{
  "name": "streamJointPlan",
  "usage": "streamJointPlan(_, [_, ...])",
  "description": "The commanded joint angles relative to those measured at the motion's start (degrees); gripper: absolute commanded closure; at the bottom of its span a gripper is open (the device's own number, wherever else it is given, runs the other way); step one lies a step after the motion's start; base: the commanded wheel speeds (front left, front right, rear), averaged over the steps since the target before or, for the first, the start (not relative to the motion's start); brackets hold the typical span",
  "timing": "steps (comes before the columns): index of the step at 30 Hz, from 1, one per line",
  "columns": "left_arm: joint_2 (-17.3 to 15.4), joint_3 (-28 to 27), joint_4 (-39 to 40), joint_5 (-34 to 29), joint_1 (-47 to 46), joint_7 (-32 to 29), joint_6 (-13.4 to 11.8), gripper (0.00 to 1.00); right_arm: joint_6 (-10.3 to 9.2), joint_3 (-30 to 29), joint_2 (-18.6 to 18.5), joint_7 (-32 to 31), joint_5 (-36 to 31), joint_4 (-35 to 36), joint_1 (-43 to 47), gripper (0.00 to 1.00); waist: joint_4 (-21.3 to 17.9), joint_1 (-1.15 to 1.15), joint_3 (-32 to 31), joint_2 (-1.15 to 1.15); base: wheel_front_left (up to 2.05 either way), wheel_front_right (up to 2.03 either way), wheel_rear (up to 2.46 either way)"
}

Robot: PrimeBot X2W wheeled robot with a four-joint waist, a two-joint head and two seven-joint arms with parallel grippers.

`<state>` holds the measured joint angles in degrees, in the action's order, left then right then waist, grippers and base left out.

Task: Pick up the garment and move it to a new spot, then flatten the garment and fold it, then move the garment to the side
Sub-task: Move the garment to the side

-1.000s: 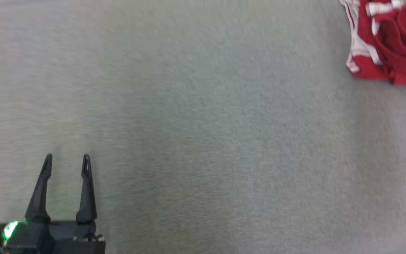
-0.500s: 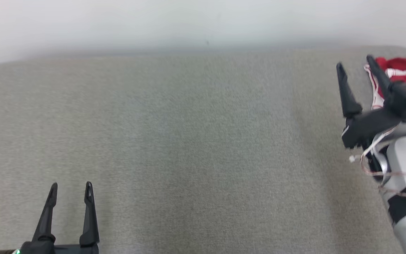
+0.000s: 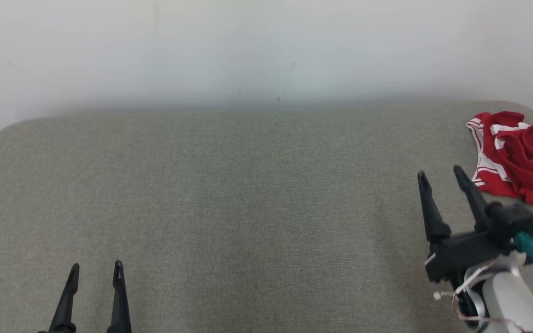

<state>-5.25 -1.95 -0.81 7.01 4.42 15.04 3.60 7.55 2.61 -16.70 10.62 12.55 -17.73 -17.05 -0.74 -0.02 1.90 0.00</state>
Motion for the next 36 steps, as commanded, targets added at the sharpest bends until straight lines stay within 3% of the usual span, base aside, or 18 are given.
streamJointPlan(1, [0.27,-0.18,-0.28,0.24,0.59,0.15,0.21,0.00,-0.18,-0.50,1.19,0.17,-0.47,1.14,2.29,0.00,-0.49,0.02,-0.84,0.00,0.00,0.00,0.00])
streamJointPlan(17, [0.91,-1.42,-3.00,0.69,1.42,0.16,0.80,0.00,-0.18,-2.42,7.97,4.18,1.07,8.23,17.76,0.00,-0.59,0.02,-2.68,0.00,0.00,0.00,0.00])
streamJointPlan(36, [0.39,-3.70,-6.61,1.14,1.68,0.16,0.88,0.00,-0.18,-1.56,11.53,4.60,-0.21,9.11,21.51,0.00,-0.65,0.02,-4.32,0.00,0.00,0.00,0.00])
